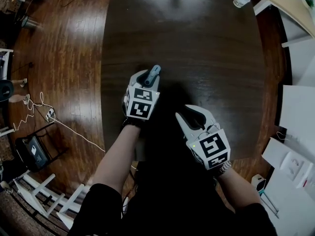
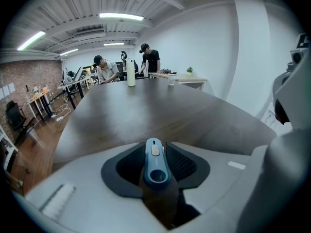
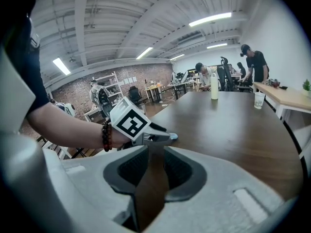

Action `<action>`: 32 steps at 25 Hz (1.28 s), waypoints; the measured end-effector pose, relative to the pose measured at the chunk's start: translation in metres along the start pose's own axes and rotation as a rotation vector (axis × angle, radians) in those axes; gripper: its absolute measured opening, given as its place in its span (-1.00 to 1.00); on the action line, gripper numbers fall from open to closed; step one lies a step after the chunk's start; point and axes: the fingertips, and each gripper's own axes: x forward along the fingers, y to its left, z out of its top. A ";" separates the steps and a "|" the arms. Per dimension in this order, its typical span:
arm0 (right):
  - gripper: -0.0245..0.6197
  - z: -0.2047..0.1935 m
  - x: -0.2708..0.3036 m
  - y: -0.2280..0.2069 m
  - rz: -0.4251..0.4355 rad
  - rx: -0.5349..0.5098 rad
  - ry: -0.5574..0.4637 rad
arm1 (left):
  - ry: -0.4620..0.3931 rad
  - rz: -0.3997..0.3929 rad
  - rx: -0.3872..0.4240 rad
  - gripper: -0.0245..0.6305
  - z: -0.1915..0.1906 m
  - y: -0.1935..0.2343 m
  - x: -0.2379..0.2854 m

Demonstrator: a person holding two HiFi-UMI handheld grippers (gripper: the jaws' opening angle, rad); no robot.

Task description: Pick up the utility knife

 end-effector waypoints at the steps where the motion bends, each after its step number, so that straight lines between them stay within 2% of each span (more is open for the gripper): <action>1: -0.65 0.001 -0.001 0.003 0.002 -0.004 -0.004 | -0.009 0.005 0.002 -0.45 0.002 0.000 -0.008; 7: -0.65 0.011 -0.007 0.025 0.023 -0.029 -0.031 | -0.069 0.021 0.017 -0.46 0.013 -0.007 -0.051; 12: -0.65 0.015 -0.006 0.033 0.029 -0.033 -0.037 | -0.104 0.040 0.021 -0.56 0.021 -0.009 -0.081; 18: -0.62 0.011 0.014 0.052 0.042 -0.184 0.008 | -0.130 0.035 0.027 -0.57 0.021 -0.017 -0.111; 32: -0.60 0.028 0.016 0.097 0.059 -0.202 -0.039 | -0.216 0.032 0.050 -0.58 0.034 -0.024 -0.177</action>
